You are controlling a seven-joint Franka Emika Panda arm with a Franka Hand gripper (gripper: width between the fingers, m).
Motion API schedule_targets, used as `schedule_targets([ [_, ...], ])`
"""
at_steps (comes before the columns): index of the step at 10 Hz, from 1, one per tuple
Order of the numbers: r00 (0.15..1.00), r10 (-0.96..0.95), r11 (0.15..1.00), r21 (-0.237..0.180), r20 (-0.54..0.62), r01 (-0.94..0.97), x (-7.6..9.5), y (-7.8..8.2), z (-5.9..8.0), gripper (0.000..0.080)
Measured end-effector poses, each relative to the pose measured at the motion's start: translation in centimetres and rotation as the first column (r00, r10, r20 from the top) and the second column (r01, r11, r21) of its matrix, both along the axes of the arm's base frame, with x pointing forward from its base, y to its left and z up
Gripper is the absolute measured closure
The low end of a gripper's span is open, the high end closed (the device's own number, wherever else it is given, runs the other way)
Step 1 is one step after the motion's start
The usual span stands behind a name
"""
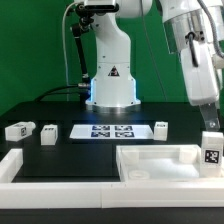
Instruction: Assemble square table
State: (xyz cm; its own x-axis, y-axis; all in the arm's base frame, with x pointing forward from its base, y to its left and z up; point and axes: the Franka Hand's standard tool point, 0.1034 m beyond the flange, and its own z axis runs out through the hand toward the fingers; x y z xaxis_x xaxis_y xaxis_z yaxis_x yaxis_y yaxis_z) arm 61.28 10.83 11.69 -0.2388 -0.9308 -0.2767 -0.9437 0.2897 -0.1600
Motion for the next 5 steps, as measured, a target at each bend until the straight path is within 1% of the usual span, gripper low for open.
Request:
schedule_targets([
  [1,1.000,0.001,1.000,0.007,-0.002,-0.001,-1.3,0.0,0.4,0.0151],
  [2,0.998,0.062,0.998,-0.004,0.000,-0.062,-2.4,0.5,0.5,0.0151],
  [3,0.989,0.151,0.988,-0.030,0.002,-0.150,-3.2,1.1,0.5,0.0151],
  [4,0.978,0.207,0.977,-0.054,-0.004,-0.207,-3.5,1.7,0.2,0.0151],
  [5,0.961,0.276,0.959,-0.073,0.008,-0.274,-3.5,1.5,0.2,0.0151],
])
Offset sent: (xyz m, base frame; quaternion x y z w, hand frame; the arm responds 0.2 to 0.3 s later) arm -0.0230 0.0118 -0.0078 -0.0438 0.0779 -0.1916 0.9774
